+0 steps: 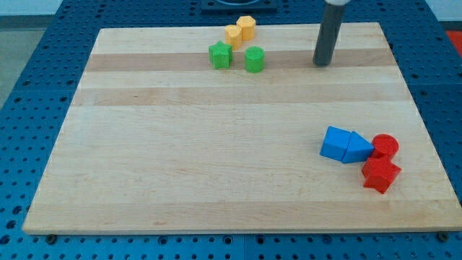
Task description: Move the green circle left to the red star
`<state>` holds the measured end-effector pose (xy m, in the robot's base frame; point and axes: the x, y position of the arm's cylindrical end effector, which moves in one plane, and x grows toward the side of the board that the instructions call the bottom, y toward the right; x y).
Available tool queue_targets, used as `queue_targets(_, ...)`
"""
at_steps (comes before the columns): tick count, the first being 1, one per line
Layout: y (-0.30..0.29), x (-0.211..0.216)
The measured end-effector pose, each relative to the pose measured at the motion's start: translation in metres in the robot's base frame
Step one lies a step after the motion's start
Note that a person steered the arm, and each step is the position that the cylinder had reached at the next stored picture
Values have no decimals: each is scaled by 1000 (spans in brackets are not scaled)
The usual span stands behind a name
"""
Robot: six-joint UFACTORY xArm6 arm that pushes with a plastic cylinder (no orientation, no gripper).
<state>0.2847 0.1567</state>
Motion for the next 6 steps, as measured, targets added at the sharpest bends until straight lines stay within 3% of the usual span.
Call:
queue_targets(1, -34, -42)
queue_targets(2, -100, -30)
queue_targets(4, -136, 64)
queue_targets(6, -146, 30)
